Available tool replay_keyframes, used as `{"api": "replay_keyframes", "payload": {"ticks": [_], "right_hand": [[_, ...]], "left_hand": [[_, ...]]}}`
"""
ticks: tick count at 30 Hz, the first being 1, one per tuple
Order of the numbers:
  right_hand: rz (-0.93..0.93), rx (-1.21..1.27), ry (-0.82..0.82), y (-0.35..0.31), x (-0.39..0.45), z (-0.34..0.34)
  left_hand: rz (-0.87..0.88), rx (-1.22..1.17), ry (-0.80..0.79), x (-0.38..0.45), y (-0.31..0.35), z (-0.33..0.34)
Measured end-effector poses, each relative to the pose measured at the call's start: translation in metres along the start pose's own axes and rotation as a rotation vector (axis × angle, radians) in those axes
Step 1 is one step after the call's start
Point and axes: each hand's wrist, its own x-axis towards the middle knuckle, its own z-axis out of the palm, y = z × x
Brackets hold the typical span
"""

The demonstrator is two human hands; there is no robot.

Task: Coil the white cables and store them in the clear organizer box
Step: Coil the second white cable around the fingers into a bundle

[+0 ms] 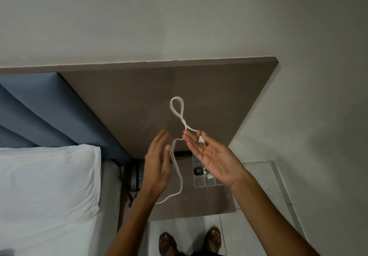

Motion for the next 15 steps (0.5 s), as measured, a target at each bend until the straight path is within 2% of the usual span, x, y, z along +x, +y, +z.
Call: {"api": "replay_keyframes", "payload": {"ticks": [3, 8, 11, 15], "right_hand": [[0.03, -0.06, -0.023, 0.007, -0.001, 0.003], [0.052, -0.094, -0.043, 0.003, -0.007, 0.003], [0.045, -0.117, -0.061, 0.0, -0.013, 0.002], [0.035, -0.028, -0.106, -0.004, -0.018, 0.003]], "left_hand": [[0.235, -0.011, -0.086, 0.017, 0.037, 0.009], [0.35, 0.182, -0.289, 0.033, 0.048, 0.005], [0.335, 0.135, -0.369, 0.033, 0.042, 0.006], [0.281, 0.082, -0.37, 0.029, 0.037, 0.009]]}}
